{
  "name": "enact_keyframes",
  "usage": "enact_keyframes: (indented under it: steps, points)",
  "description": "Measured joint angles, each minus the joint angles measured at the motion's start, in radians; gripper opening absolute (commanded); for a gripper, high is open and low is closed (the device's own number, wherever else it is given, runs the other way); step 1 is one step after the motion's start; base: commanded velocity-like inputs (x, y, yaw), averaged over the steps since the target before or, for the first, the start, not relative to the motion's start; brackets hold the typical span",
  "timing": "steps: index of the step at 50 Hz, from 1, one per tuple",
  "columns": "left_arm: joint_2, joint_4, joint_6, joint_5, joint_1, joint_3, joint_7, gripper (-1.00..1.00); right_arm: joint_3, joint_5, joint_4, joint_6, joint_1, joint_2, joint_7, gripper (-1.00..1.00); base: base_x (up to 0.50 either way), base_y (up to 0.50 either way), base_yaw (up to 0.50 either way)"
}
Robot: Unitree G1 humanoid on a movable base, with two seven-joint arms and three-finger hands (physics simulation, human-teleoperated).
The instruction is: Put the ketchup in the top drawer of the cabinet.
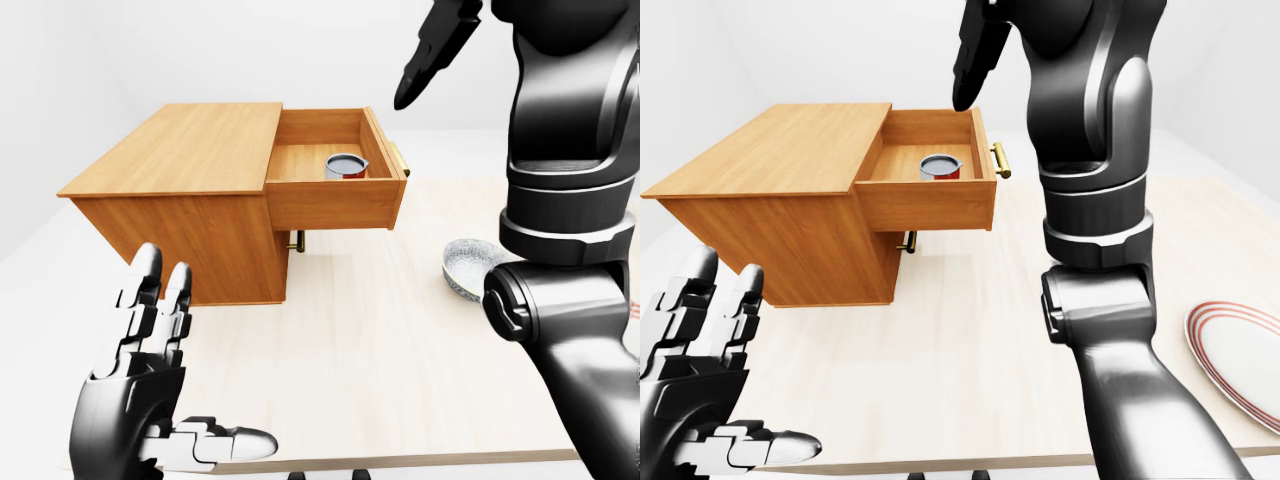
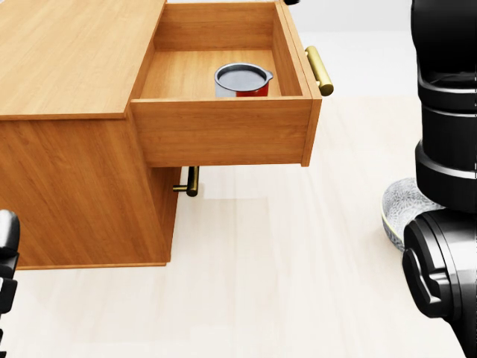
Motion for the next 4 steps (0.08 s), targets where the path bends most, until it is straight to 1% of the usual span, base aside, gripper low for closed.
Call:
enact_keyframes:
  steps: [4]
  points:
    - [0.001,0.0,0.0,-0.001,0.003,0.0,0.0,1.0,0.005,-0.07,-0.194,0.0,0.082,0.002,0.0,1.0,0.0,0.0,0.0]
